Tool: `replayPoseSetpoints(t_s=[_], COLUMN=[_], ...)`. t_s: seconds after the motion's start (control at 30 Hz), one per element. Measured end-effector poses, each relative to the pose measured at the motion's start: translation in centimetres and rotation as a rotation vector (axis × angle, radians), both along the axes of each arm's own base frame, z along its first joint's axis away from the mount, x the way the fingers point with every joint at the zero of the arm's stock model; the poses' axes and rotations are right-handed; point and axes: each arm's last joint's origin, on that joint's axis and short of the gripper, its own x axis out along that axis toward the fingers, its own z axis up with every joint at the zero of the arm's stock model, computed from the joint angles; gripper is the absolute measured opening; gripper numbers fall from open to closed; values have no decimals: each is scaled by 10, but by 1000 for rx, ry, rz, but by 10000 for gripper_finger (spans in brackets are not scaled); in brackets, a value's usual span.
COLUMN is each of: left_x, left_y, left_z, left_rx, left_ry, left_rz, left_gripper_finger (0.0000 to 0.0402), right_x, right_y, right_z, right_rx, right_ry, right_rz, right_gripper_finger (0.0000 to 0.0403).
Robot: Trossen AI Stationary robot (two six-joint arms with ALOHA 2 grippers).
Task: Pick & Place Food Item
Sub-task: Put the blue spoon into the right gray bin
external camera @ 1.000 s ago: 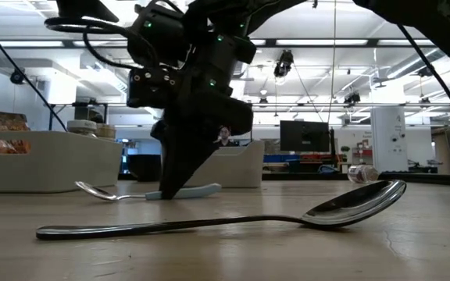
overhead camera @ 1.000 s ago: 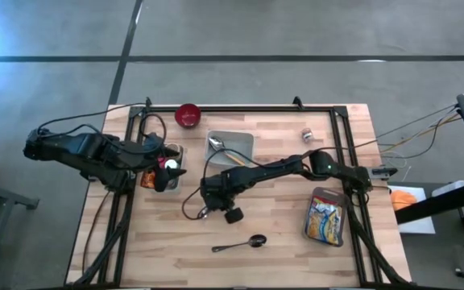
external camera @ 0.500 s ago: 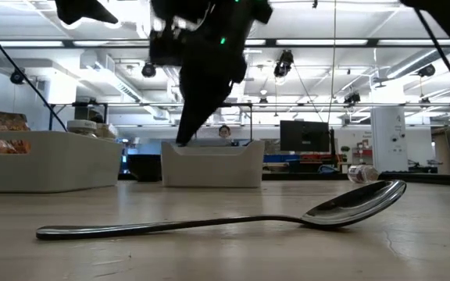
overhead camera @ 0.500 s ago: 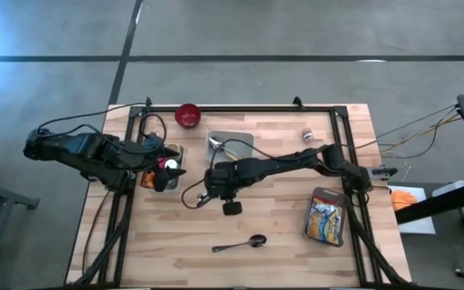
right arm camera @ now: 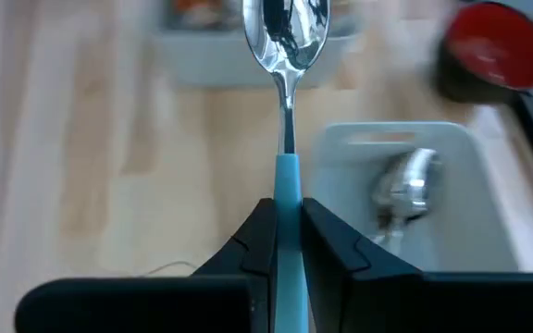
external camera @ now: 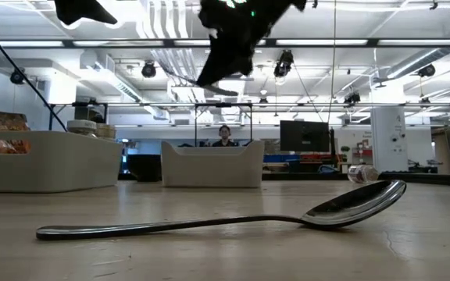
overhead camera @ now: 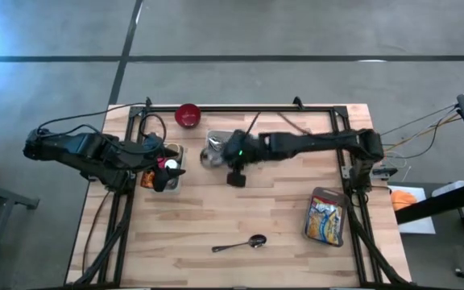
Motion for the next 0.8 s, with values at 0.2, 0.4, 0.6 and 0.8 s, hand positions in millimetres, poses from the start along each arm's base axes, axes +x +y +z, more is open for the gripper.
replayPoseSetpoints(t_s=[0.2, 0.4, 0.6, 0.8], left_x=[0, 0, 0, 0], left_y=[0, 0, 0, 0], left_z=[0, 0, 0, 0], left_rx=[4, 5, 6, 6], left_ry=[-3, -3, -2, -2], left_rz=[6, 7, 8, 8], left_gripper_finger=[371, 371, 371, 371], right_x=[-12, -12, -5, 8], right_y=[-53, -84, -91, -96], right_z=[-11, -42, -69, -91], right_rx=[79, 111, 166, 217], right_ry=[-104, -50, 10, 62], right_rz=[-209, -315, -307, -320], right_gripper_finger=[24, 24, 23, 23])
